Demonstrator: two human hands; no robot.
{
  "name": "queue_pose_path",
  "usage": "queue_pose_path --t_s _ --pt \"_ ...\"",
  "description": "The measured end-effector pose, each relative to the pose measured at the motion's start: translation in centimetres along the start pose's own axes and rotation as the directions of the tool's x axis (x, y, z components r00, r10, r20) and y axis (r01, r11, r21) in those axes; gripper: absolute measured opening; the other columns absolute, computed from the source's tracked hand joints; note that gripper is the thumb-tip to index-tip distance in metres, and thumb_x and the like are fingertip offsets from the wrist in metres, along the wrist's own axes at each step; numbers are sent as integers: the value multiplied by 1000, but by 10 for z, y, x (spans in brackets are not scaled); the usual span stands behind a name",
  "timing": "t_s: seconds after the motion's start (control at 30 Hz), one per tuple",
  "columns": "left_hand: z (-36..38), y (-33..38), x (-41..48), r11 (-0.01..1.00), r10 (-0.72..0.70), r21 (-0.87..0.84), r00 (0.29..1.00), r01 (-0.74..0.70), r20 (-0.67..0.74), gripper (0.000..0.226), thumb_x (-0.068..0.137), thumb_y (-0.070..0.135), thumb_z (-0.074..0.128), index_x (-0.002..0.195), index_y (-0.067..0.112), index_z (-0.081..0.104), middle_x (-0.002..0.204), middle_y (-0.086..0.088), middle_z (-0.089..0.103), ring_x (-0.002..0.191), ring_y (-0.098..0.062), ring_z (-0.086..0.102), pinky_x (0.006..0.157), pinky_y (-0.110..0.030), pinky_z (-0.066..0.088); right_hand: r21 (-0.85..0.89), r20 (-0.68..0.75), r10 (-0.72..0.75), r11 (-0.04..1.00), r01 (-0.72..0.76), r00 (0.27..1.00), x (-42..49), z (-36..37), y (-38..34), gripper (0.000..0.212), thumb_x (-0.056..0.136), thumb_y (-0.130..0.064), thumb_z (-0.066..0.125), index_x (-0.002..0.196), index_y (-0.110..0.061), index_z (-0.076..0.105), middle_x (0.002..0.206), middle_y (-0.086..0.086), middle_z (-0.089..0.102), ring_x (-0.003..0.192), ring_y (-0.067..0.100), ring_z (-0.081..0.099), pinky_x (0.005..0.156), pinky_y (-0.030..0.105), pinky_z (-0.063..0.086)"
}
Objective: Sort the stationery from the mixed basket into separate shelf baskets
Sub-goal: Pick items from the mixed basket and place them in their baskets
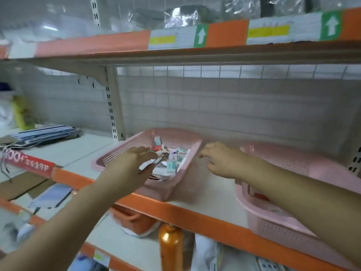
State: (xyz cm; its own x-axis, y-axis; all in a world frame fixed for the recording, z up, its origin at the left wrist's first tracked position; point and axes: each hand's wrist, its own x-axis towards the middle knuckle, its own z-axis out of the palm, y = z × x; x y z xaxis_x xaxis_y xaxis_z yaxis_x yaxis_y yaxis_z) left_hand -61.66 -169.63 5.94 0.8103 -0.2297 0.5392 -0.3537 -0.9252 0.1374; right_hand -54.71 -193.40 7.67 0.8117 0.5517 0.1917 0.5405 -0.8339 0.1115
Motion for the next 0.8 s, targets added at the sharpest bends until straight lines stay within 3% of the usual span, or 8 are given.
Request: queue_pose_path --t_s 0.2,0.33,0.43,0.57,0.63,0.8 --pt "1 -79 36 999 -29 30 999 29 13 25 84 22 59 104 13 71 98 -5 69 87 -28 64 73 -31 49 -35 43 -20 999 22 999 95 15 -3 38 91 -15 45 128 -17 53 126 7 51 121 26 45 96 34 40" --pt "14 -121 62 996 -93 11 995 92 41 25 89 18 58 112 15 68 110 -1 66 98 -24 62 85 -33 49 -100 99 -34 994 44 994 147 41 -5 35 85 -9 46 118 -15 57 116 7 54 111 28 53 88 34 46" --pt "33 -143 82 994 -104 47 982 98 160 29 93 22 52 119 19 63 116 -1 62 102 -19 59 89 -30 46 -139 167 -8 990 31 986 176 56 -12 37 83 -5 46 117 -13 58 116 8 56 107 28 55 80 32 46" --pt "60 -164 119 992 -81 117 949 47 305 34 94 18 45 126 21 57 125 1 57 110 -18 55 93 -30 44 -71 186 71 996 -58 980 215 74 -23 29 86 -5 46 112 -10 60 114 10 59 102 28 58 71 28 42" --pt "76 -171 138 990 -62 139 941 16 331 37 93 10 43 126 22 57 127 1 57 112 -19 55 95 -32 45 -11 187 130 991 -130 974 232 84 -24 27 89 -11 49 113 -11 61 113 11 61 98 27 60 74 29 45" --pt "115 -181 172 934 -33 333 899 -128 437 32 88 7 49 116 16 62 117 -5 61 103 -23 59 79 -29 47 42 258 279 953 -299 925 259 109 -21 27 93 -20 49 114 -10 61 116 12 62 102 28 59 83 32 47"
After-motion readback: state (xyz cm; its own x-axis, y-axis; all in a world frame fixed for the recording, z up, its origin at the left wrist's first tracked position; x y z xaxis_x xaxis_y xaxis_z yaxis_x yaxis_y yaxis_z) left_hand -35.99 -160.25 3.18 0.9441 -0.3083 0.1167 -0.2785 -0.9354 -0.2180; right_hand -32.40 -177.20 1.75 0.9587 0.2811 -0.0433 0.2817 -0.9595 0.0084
